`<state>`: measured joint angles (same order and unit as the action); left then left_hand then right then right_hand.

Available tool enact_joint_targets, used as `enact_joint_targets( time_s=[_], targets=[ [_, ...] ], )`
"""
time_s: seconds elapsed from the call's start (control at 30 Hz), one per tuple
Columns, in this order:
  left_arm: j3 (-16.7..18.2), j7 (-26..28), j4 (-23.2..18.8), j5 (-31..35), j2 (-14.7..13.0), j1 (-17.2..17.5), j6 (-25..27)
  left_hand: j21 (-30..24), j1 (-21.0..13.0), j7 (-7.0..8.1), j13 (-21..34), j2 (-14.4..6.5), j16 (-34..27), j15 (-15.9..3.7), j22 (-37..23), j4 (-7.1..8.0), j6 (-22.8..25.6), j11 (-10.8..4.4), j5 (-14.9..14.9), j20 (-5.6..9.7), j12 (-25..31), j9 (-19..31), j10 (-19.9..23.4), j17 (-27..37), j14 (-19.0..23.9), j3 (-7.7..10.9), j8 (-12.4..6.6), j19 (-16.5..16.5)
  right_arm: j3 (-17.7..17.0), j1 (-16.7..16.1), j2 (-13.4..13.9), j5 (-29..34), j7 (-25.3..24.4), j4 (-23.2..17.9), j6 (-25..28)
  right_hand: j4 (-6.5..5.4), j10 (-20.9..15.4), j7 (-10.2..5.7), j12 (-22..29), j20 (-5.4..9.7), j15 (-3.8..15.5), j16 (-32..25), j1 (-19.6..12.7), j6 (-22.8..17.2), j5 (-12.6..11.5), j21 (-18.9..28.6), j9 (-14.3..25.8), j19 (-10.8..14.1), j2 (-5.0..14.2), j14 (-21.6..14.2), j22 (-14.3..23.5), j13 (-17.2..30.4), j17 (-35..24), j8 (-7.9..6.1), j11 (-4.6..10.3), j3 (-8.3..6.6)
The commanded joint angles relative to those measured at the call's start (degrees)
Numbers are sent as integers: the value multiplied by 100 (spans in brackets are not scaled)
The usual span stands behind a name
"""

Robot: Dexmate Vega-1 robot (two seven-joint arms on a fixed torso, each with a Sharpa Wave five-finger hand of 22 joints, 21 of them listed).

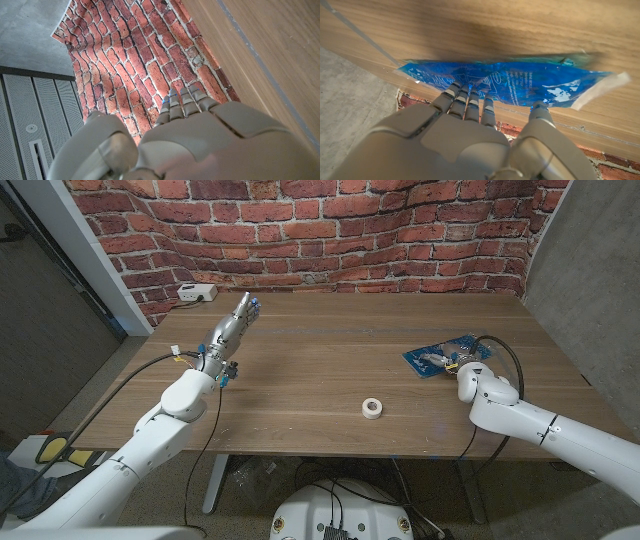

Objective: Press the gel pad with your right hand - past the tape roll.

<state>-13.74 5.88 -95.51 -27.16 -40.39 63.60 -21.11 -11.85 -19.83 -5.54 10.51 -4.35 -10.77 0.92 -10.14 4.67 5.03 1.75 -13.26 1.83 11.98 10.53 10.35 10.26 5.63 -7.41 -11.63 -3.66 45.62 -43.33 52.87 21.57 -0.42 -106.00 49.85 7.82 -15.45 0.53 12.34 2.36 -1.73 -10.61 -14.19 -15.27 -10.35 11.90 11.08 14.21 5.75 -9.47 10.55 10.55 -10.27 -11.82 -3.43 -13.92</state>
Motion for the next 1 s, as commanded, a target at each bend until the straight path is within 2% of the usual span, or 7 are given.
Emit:
enact_joint_targets(
  time_s=[0.03, 0.53, 1.0],
  targets=[
    [-14, 7, 24, -11, 19, -23, 13, 16, -41, 3, 19, -8, 0, -12, -9, -3, 19, -29, 22, -36, -23, 8, 42, 12, 14, -56, 18, 14, 68, 72, 7, -84, 106, 42, 18, -42, -84, -11, 32, 90, 15, -37, -13, -85, 9, 65, 6, 62, -4, -93, 19, 9, -12, -51, -6, -27],
    [-55, -4, 42, -23, 19, -59, 77, 22, -50, 2, 19, -19, -1, -6, -10, 0, 28, -29, 26, -44, -29, 8, 43, 12, 23, -68, 20, 17, 118, 149, -13, -231, 220, 162, 7, -56, -278, 10, 90, 98, 78, -85, 2, -271, 15, 144, 4, 324, -16, -343, 18, 7, -12, -82, -13, -29],
    [-53, 52, -24, -3, -10, -41, 150, 27, -59, 13, 20, -28, 2, -11, -11, 3, 28, -23, 29, -55, -33, 9, 43, 13, 21, -79, 25, 26, 127, 173, -16, -361, 214, 265, -80, -57, -326, 29, 96, 96, 90, -88, 2, -331, 17, 166, 3, 419, -19, -427, 17, 6, -11, -82, -23, -34]
  ],
)
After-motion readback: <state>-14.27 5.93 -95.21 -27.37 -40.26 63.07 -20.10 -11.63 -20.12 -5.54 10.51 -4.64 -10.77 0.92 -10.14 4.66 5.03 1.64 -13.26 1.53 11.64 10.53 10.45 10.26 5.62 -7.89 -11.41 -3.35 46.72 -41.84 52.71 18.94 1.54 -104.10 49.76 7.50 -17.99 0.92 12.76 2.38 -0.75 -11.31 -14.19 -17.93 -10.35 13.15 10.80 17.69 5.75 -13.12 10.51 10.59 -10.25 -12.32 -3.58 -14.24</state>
